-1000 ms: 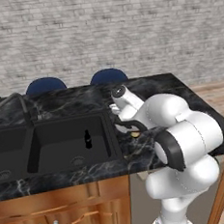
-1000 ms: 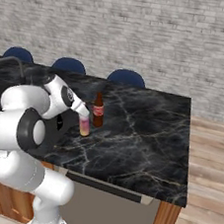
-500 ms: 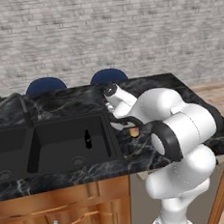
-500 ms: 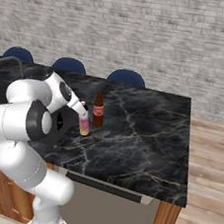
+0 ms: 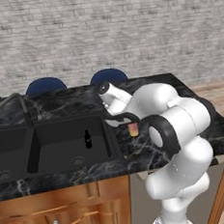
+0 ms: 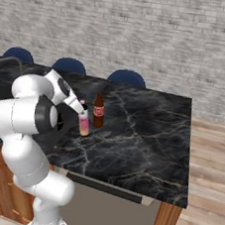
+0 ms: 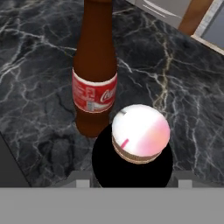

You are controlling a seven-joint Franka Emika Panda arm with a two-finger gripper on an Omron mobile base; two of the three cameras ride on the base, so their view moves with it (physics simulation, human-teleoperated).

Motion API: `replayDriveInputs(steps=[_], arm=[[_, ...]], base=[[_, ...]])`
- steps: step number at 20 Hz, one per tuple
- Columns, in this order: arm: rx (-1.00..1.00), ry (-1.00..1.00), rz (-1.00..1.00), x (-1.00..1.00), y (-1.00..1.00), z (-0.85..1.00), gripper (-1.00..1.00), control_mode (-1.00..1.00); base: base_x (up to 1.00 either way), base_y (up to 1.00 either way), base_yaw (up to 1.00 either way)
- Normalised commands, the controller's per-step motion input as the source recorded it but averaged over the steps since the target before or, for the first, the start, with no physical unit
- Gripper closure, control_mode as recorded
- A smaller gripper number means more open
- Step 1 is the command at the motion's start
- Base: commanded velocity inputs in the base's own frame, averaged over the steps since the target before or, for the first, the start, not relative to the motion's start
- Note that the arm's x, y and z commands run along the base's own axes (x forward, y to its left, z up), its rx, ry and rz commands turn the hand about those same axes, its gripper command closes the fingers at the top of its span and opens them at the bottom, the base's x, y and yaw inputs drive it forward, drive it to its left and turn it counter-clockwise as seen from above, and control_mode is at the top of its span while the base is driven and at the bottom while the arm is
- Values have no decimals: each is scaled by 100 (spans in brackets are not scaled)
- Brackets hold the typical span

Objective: Place the large bottle from the dining counter next to the other large bottle outside the sink, and place the small bottle from the dining counter next to the other small bottle inside the sink.

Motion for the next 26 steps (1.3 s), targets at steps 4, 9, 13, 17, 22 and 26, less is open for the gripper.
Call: replayDriveInputs(steps=[4,9,13,17,22,26], arm=[[0,0,-2,0,16,-32,100,-100],[0,0,0,0,9,-36,100,-100],[-1,0,0,-4,6,-44,100,-100],[-2,0,-1,-14,1,-45,100,-100],[-2,-3,-3,-26,0,-38,100,-100],[-1,-4,-6,-27,0,-19,100,-100]], base=[[0,0,0],[0,0,0],[0,0,0],[0,0,0],[0,0,0],[0,0,0]])
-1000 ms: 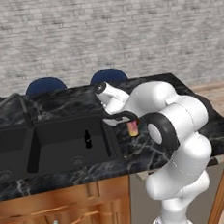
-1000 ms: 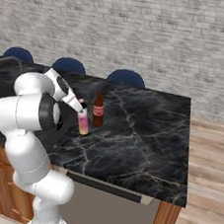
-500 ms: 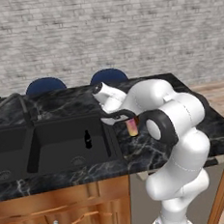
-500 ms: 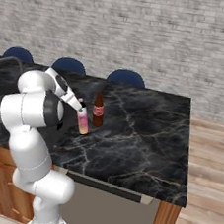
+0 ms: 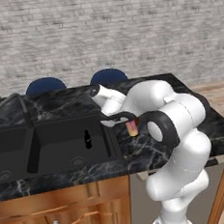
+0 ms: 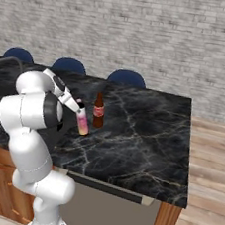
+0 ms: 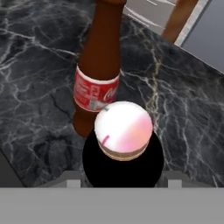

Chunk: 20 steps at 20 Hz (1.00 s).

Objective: Place the large bottle from the dining counter next to the other large bottle outside the sink, and place the small bottle from the dining counter next to the other small bottle inside the sink.

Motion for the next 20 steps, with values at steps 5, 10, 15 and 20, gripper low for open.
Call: replayDriveInputs(steps=[5,10,15,20], arm=[[0,-3,-7,-21,-6,-9,100,-100],[0,-1,-5,-13,-14,-9,100,-100],[0,-1,0,-21,-6,-20,100,-100],[0,-2,0,-26,-13,-11,100,-100]], base=[[0,0,0],[0,0,0],[0,0,0],[0,0,0]])
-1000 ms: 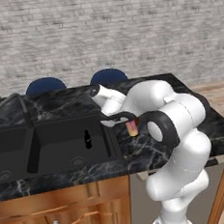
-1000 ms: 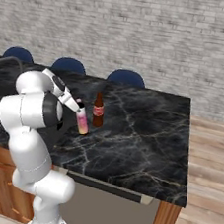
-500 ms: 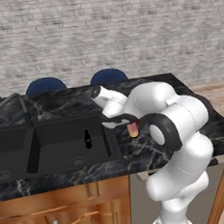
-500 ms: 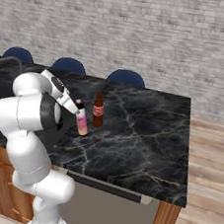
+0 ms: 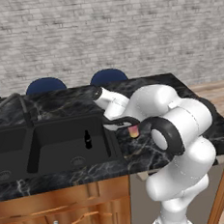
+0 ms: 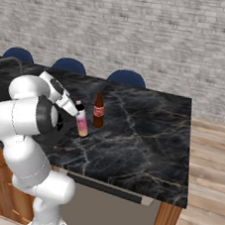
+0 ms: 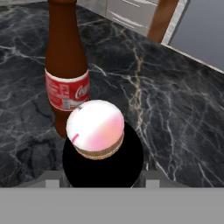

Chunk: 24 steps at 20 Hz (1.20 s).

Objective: Place the large bottle from the dining counter next to the other large bottle outside the sink, and place the small bottle from the dining counter next to the other small bottle inside the sink.

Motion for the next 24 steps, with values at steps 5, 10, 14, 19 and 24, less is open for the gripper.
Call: replayDriveInputs(steps=[5,10,14,19,24], arm=[[0,-3,0,-26,-24,-3,100,-100],[0,-2,0,-21,-17,-9,100,-100],[1,-3,0,-9,-3,-13,100,-100],[9,-3,0,-3,-3,-7,100,-100],[6,-1,0,-2,-4,-20,100,-100]], base=[[0,0,0],[0,0,0],[0,0,0],[0,0,0],[0,0,0]])
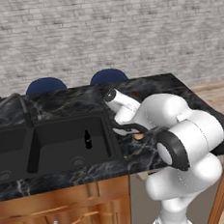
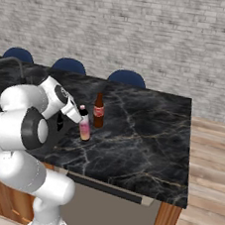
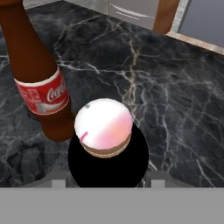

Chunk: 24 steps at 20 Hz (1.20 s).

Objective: Place the large bottle from the dining counter next to the other large bottle outside the sink, and place the small bottle from the dining counter next to the other small bottle inside the sink.

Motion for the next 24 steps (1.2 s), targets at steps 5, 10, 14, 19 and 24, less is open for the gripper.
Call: replayDriveInputs(steps=[5,10,14,19,24], arm=[[2,0,0,0,0,-32,100,-100],[0,0,0,0,-2,-32,100,-100],[0,0,0,0,-2,-31,-100,-100],[0,0,0,-8,-7,-29,-100,-100],[0,-5,0,-41,-25,-12,-100,-100]], base=[[0,0,0],[0,0,0],[0,0,0],[0,0,0],[0,0,0]])
